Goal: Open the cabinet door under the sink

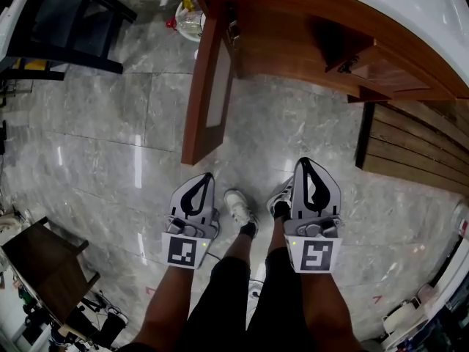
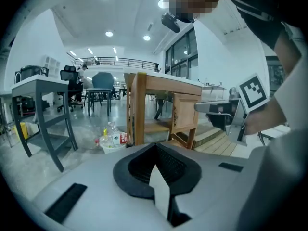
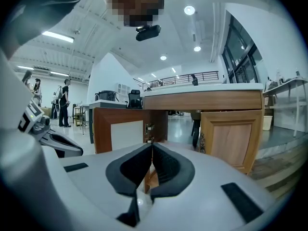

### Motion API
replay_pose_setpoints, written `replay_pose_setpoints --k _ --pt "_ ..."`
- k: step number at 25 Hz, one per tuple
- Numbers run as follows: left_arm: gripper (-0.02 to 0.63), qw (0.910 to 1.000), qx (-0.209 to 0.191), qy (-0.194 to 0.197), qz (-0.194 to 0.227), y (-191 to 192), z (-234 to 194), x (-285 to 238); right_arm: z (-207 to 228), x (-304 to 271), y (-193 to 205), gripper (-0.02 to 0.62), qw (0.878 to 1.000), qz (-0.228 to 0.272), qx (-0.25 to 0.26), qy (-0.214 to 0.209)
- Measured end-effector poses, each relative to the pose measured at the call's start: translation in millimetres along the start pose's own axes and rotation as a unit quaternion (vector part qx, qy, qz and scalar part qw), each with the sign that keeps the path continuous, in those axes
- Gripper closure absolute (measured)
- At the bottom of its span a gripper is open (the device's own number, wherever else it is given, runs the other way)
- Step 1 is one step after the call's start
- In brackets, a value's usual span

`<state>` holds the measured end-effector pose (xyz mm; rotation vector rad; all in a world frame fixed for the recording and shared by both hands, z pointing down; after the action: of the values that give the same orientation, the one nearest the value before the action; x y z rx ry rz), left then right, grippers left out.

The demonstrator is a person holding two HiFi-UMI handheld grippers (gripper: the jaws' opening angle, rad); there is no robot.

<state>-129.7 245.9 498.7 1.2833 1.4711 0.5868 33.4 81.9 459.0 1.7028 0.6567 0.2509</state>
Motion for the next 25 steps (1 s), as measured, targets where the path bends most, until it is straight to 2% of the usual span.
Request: replay_pose_setpoints --k 4,11,18,20,25 --pt "0.583 0.9996 0.014 0.025 0.008 -11 30 -14 12 7 0 0.571 1.0 -0.008 -0.007 0.012" --pt "0.583 0.9977 0.011 0.056 0.038 -46 72 -65 41 27 1 0.571 1.0 -0.018 -0.007 0.024" --pt "0.576 0.9911 -0.02 0.131 0.007 -64 103 -129 71 29 12 0.571 0.999 -0.023 -0.015 0.044" --pt "0.498 0.9889 -0.025 0.146 0.0 -66 108 -145 79 27 15 0.571 0.998 -0.021 -0.016 0.049" --pt "0.439 0.9847 -0.022 0.172 -0.016 -67 116 -180 99 21 23 0.571 0.998 -0.028 -0.021 0.056"
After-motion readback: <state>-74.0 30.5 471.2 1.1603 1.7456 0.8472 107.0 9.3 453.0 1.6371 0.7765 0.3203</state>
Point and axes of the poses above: the fingertips, and each gripper's own axes: x backward along the fingers, z to its right, y out of its underside, the point moved 8 cm from there along x, backward along the fingers, and after that the axes turned 15 degrees about x, right-handed, at the moved point
